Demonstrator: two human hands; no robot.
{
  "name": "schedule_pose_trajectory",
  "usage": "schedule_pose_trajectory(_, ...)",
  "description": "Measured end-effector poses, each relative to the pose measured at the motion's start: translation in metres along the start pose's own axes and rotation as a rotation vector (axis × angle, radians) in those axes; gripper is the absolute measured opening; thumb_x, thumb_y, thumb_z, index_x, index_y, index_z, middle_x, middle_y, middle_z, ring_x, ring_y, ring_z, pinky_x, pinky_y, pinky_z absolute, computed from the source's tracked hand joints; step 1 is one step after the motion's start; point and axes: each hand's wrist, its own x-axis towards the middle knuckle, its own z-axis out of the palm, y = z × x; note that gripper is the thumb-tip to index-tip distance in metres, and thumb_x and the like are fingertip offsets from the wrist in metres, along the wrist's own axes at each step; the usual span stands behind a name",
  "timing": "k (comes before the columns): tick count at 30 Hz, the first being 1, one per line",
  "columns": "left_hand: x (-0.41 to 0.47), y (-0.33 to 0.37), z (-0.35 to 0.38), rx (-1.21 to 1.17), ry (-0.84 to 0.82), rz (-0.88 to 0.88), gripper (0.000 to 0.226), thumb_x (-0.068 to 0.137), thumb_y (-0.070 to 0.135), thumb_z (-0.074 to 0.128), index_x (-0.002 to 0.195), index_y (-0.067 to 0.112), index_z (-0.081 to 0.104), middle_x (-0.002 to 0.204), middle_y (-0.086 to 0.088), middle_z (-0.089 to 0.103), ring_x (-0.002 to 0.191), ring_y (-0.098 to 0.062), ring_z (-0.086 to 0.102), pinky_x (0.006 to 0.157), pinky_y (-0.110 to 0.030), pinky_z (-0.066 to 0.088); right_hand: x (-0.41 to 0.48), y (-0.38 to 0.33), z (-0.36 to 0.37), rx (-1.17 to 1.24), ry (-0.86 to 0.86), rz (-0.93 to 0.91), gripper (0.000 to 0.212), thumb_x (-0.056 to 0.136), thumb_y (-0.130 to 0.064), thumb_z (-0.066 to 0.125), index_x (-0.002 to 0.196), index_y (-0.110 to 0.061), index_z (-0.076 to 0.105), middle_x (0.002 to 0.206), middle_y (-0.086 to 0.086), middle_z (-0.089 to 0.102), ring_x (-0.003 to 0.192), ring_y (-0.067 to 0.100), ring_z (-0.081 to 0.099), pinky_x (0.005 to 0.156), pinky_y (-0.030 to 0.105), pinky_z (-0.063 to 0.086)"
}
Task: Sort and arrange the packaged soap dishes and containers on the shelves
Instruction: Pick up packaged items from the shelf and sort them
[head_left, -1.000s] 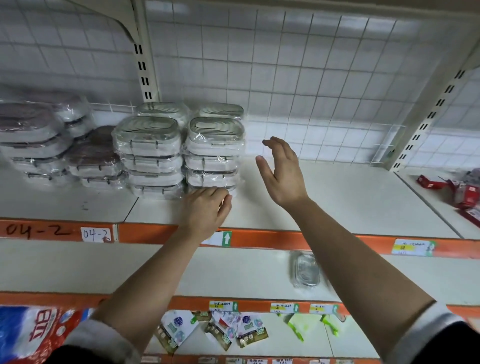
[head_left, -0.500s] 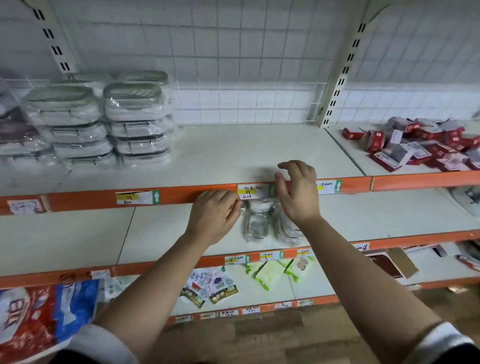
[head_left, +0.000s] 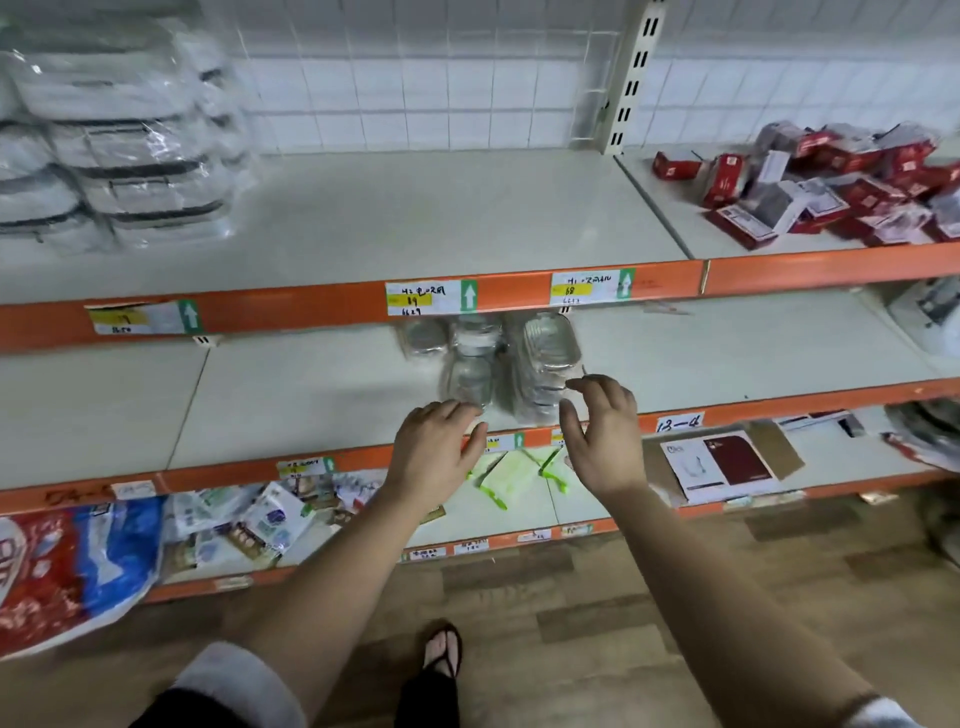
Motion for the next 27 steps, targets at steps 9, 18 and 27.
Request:
schedule_pose_trajectory(9,0.034,-0.053,0.107,0.029,-0.081,-0.056,0.034,0.09,0.024,0.063,0.118,0.005,0.065,0.113,-0.014,0.065,0.104,-0.036,0.059,0.09,-0.042,0.049,0.028,0.047,0.065,0.043,0.042,0.015,0.039,0.091,-0.024,0.058,0.126,-0.009,0.06,0.135,0.015,0.051,0.124,0.035,0.041,0.104,0.043,0.037)
schedule_pose_trajectory(18,0.078,-0.105,0.213,0.109,-0.211,-0.282,0.066,0.089,0.061,0.051,0.144,0.025,0.041,0.155,-0.009,0.027,0.141,-0.035,0.023,0.11,-0.044,0.03,0.067,0.087,0.128,0.002,0.184,-0.033,0.056,0.086,-0.046,0.059,0.133,-0.015,0.057,0.145,0.014,0.044,0.133,0.039,0.034,0.109,0.05,0.032)
schedule_pose_trajectory(27,0.074,-0.11,0.228,0.025,-0.016,-0.236,0.046,0.086,0.041,0.067,0.118,0.009,0.06,0.14,-0.021,0.042,0.119,-0.042,0.045,0.102,-0.045,0.037,0.083,0.093,0.149,0.021,0.232,0.041,0.049,0.084,-0.043,0.07,0.121,-0.014,0.06,0.141,0.012,0.046,0.122,0.037,0.041,0.102,0.049,0.04)
